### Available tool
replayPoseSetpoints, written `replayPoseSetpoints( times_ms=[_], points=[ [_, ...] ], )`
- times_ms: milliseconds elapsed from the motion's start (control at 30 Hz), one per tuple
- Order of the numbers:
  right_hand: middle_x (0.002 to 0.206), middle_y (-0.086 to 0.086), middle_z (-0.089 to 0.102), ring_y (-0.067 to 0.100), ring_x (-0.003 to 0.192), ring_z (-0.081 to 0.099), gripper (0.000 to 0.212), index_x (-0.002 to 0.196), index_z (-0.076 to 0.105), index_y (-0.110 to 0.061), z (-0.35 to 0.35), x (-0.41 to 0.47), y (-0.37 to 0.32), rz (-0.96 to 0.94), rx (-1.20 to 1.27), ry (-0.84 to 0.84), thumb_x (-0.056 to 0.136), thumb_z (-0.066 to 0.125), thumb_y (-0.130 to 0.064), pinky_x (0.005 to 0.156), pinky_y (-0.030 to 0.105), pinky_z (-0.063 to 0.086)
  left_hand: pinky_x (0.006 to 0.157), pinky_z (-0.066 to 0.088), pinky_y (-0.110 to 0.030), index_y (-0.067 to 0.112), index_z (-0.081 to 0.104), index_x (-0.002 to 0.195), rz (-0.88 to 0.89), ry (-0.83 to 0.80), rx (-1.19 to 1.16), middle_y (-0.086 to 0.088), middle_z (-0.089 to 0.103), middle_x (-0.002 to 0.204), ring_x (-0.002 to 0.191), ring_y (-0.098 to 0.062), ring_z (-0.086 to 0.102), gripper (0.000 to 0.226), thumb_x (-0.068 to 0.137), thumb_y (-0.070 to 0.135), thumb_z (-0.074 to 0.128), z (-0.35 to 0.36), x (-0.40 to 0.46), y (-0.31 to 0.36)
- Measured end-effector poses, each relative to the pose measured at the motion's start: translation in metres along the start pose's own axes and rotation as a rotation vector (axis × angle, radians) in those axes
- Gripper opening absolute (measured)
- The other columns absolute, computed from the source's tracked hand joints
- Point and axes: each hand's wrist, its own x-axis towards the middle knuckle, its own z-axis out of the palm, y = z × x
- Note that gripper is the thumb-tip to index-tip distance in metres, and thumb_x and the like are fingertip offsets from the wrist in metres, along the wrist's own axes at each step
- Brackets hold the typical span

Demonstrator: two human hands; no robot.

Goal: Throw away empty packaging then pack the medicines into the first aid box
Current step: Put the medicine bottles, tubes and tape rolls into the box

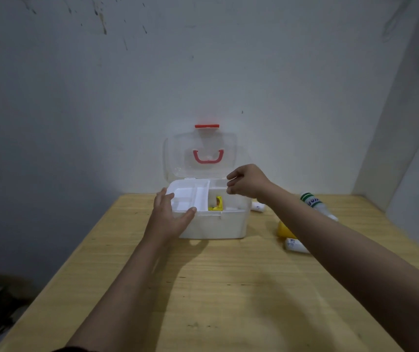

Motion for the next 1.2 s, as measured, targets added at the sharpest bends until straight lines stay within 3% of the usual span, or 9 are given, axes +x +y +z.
replayPoseSetpoints(
  times_ms=[133,267,367,567,767,867,1000,1200],
  points=[
    [0.094,0.018,0.071,0.030,0.092,0.069,0.029,0.098,0.067,-0.004,-0.036,-0.028,0.010,-0.062,0.036,0.065,0.070,0.075,0.003,0.087,0.043,0.056,0.110,0.027,-0.038,0.013,0.031,0.143,-0.006,-0.027,-0.009,0.000,0.009,0.159,0.145,-0.020,0.017,0.077,0.082,0.048,0.062,-0.003,-0.001,0.002],
    [0.092,0.011,0.071,0.019,0.079,0.067,0.028,0.100,0.068,-0.008,-0.070,-0.061,0.033,-0.024,-0.049,0.111,0.073,0.075,-0.003,0.066,0.028,0.054,0.113,0.022,-0.037,0.011,0.028,0.145,-0.015,-0.053,-0.004,-0.001,0.006,0.160,0.146,-0.019,0.010,0.079,0.083,0.048,0.060,-0.006,-0.003,0.005],
    [0.092,0.008,0.071,0.020,0.087,0.068,0.027,0.097,0.070,-0.010,-0.088,-0.081,0.059,0.007,-0.149,0.123,0.072,0.077,-0.005,0.075,0.034,0.056,0.114,0.020,-0.038,0.010,0.027,0.145,-0.029,-0.070,0.003,-0.002,0.005,0.160,0.146,-0.019,0.010,0.080,0.083,0.049,0.060,-0.008,-0.004,0.007],
    [0.110,0.006,0.069,0.021,0.099,0.063,0.027,0.102,0.070,-0.015,-0.102,-0.115,0.114,0.058,-0.485,0.229,0.075,0.068,-0.012,0.076,0.028,0.047,0.114,0.021,-0.040,0.013,0.027,0.146,-0.029,-0.090,0.012,-0.002,0.005,0.160,0.146,-0.020,0.012,0.081,0.083,0.051,0.059,-0.010,-0.006,0.008],
    [0.114,0.010,0.066,0.022,0.098,0.060,0.031,0.108,0.069,-0.015,-0.100,-0.119,0.141,0.139,-0.442,0.266,0.079,0.063,-0.009,0.074,0.026,0.043,0.114,0.019,-0.040,0.014,0.026,0.146,-0.029,-0.088,0.031,-0.001,0.004,0.161,0.147,-0.019,0.009,0.080,0.083,0.051,0.058,-0.010,-0.008,0.011],
    [0.108,0.010,0.067,0.018,0.086,0.056,0.029,0.106,0.070,-0.014,-0.099,-0.113,0.145,0.140,-0.409,0.274,0.078,0.064,-0.009,0.071,0.026,0.041,0.115,0.019,-0.041,0.013,0.025,0.146,-0.029,-0.080,0.030,-0.001,0.004,0.161,0.147,-0.020,0.009,0.080,0.084,0.050,0.059,-0.009,-0.008,0.012],
    [0.101,0.008,0.066,0.017,0.086,0.056,0.027,0.105,0.070,-0.013,-0.101,-0.107,0.147,0.130,-0.403,0.235,0.078,0.069,-0.013,0.070,0.026,0.041,0.114,0.021,-0.043,0.013,0.025,0.146,-0.030,-0.073,0.037,-0.002,0.005,0.161,0.147,-0.022,0.010,0.080,0.083,0.050,0.059,-0.007,-0.006,0.010],
    [0.088,0.007,0.066,0.017,0.077,0.059,0.021,0.101,0.070,-0.012,-0.098,-0.107,0.143,0.087,-0.163,0.373,0.080,0.067,-0.015,0.061,0.025,0.045,0.111,0.026,-0.047,0.015,0.026,0.146,-0.018,-0.050,0.034,-0.003,0.008,0.160,0.146,-0.025,0.014,0.080,0.082,0.050,0.060,-0.003,-0.002,0.005]
  ],
)
